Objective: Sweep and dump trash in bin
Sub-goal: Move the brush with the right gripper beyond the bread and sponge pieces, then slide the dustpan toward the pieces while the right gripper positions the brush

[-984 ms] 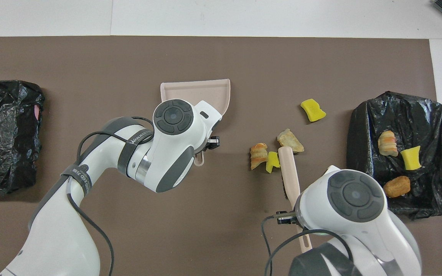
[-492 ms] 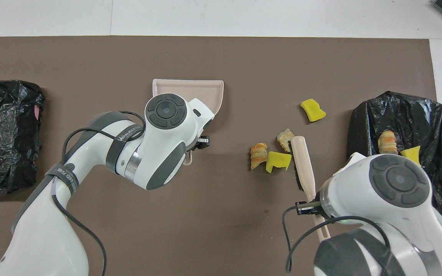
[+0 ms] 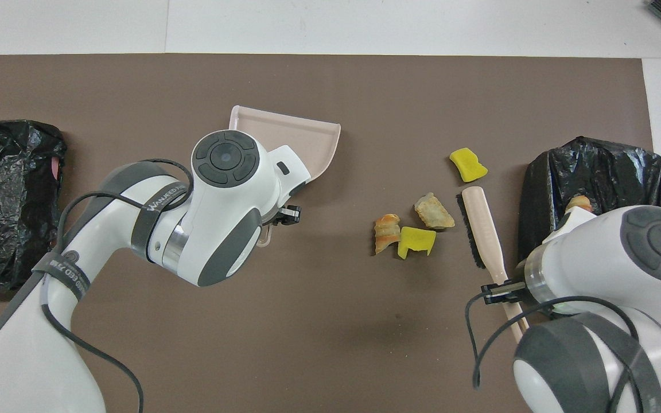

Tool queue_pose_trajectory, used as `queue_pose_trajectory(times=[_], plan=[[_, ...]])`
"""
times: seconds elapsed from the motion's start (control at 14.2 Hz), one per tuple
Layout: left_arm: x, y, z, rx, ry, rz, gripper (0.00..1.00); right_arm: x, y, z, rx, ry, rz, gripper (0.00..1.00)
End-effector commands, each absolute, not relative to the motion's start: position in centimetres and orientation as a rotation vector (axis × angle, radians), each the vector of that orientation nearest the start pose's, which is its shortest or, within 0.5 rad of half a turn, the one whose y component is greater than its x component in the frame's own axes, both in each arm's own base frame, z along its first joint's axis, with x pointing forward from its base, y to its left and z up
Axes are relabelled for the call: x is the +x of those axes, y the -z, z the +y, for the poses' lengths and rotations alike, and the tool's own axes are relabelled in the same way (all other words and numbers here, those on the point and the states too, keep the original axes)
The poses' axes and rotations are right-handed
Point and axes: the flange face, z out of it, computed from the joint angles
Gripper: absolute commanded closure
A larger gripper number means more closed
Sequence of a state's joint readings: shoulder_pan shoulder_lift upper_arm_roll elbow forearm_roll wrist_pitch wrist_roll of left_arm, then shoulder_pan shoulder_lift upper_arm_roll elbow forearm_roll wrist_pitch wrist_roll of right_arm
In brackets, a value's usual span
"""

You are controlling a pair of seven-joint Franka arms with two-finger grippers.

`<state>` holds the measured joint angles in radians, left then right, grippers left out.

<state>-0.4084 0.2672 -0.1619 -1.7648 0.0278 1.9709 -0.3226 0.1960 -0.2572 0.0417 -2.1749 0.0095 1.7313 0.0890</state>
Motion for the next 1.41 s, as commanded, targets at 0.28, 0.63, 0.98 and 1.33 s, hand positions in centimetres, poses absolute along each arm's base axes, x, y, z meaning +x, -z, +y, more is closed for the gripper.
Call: queue_pose_trajectory(times=[0.28, 0.63, 0.98, 1.33], plan=[[51.2, -46.8, -28.2, -3.003, -0.209, 0.686, 1.0, 45.2, -48.8, 10.7, -3.159, -0.267, -0.28, 1.0], [50.6, -47.4, -26.3, -2.949, -0.296, 0.844, 1.0, 48.9, -46.4, 8.7, -3.25, -0.106, -0.384, 1.0], [51.4, -47.4, -24.9, -2.848, -0.301, 1.219, 1.0, 54.3, -42.3, 8.4, -3.34, 0.002, -0.345, 1.0], [51.5, -47.4, -25.3, -2.619, -0.26, 1.621, 1.0, 58.8, -39.2, 8.6, -3.462, 0.017, -0.419, 1.0]])
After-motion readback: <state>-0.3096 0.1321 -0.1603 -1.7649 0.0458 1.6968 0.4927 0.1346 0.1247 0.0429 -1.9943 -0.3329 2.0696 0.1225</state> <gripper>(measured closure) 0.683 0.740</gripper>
